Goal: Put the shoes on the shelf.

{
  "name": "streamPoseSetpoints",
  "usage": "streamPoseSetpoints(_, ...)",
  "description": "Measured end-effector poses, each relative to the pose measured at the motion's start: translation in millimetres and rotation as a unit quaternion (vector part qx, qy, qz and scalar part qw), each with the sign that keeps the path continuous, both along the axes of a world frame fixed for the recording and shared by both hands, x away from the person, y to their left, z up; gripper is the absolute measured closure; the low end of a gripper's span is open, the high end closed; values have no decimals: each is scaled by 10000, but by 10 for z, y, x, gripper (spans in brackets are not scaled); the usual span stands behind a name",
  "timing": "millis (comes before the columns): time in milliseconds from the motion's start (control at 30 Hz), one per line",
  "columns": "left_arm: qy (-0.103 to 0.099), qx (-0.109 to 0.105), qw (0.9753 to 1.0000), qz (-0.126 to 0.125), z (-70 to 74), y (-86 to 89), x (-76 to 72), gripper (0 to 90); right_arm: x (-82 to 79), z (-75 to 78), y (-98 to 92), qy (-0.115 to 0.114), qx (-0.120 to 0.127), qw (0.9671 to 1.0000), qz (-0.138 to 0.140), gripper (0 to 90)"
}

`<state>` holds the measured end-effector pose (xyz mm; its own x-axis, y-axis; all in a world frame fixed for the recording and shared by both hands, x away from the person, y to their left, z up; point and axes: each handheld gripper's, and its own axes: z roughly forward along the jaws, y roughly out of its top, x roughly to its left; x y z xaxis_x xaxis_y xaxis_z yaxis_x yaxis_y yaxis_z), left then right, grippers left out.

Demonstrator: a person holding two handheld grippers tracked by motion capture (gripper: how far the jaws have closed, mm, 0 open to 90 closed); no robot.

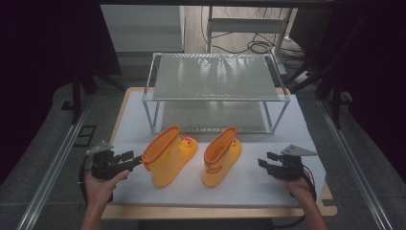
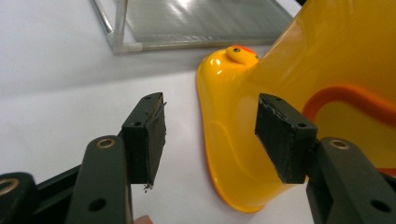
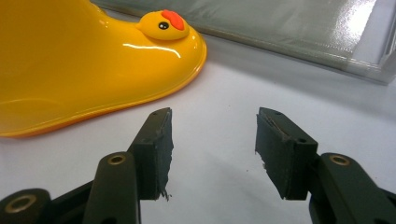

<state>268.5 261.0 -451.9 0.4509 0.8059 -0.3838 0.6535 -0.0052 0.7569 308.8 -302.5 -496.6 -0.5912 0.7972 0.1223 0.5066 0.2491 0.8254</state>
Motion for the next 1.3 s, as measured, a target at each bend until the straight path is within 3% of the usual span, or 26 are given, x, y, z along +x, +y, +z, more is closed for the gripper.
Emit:
streamPoseSetpoints(133, 89, -158, 9996, -230, 129, 37, 47, 436, -5, 5, -7, -4, -2, 10000, 15, 463)
streamPoseSetpoints(333, 113, -465, 9961, -735, 438, 84, 112, 439, -6, 9, -3, 28, -1, 10000, 25, 457)
streamPoseSetpoints(533, 123, -495, 9931, -1055, 761, 44, 141, 439, -6, 9, 2, 31, 4, 10000, 27, 452)
streamPoseSetpoints(667, 111, -384, 9924, -1166, 947, -2, 156, 439, -9, 9, 4, 49, 3, 10000, 14, 450)
streamPoseSetpoints(733, 110, -455, 9911, -1244, 1029, -31, 174, 439, -11, 4, 4, 62, -5, 10000, 16, 449)
streamPoseSetpoints(1300, 280, -336, 9813, -1876, 1487, -542, 346, 454, 0, -19, -21, 100, -43, 9999, -42, 445)
